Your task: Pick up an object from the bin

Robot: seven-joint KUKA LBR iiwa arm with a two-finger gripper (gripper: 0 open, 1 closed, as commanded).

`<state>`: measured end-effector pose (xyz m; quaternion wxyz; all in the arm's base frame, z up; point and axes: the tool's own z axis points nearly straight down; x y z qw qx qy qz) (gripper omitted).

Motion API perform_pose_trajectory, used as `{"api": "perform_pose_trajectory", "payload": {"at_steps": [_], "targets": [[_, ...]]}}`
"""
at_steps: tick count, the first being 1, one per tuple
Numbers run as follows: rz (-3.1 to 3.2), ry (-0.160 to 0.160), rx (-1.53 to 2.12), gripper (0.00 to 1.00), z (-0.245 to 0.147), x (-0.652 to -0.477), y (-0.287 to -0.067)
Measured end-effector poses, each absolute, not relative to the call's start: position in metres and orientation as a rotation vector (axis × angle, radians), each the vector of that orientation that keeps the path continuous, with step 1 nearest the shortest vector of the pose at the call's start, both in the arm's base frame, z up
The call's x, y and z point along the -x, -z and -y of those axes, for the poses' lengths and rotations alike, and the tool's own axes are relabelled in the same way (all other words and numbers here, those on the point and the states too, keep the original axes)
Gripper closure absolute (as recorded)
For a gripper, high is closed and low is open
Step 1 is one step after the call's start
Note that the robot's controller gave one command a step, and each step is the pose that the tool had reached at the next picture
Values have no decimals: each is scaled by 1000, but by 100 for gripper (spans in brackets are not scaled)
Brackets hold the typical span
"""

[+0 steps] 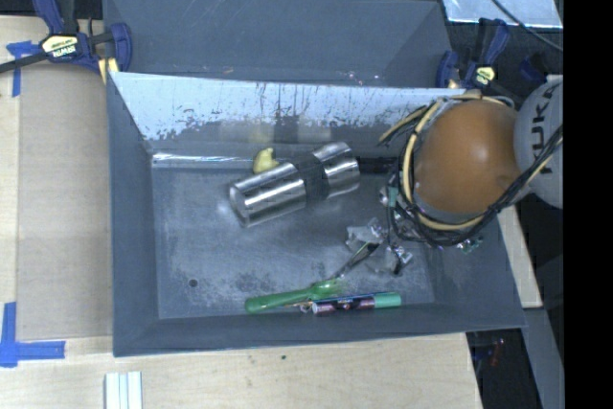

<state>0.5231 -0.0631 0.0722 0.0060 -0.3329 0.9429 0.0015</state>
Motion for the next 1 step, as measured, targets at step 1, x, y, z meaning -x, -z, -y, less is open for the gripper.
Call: {"api": "perform_pose_trajectory", "payload": {"at_steps": [1], "targets": [[-2835, -3, 1311, 100, 39, -500, -74]]}}
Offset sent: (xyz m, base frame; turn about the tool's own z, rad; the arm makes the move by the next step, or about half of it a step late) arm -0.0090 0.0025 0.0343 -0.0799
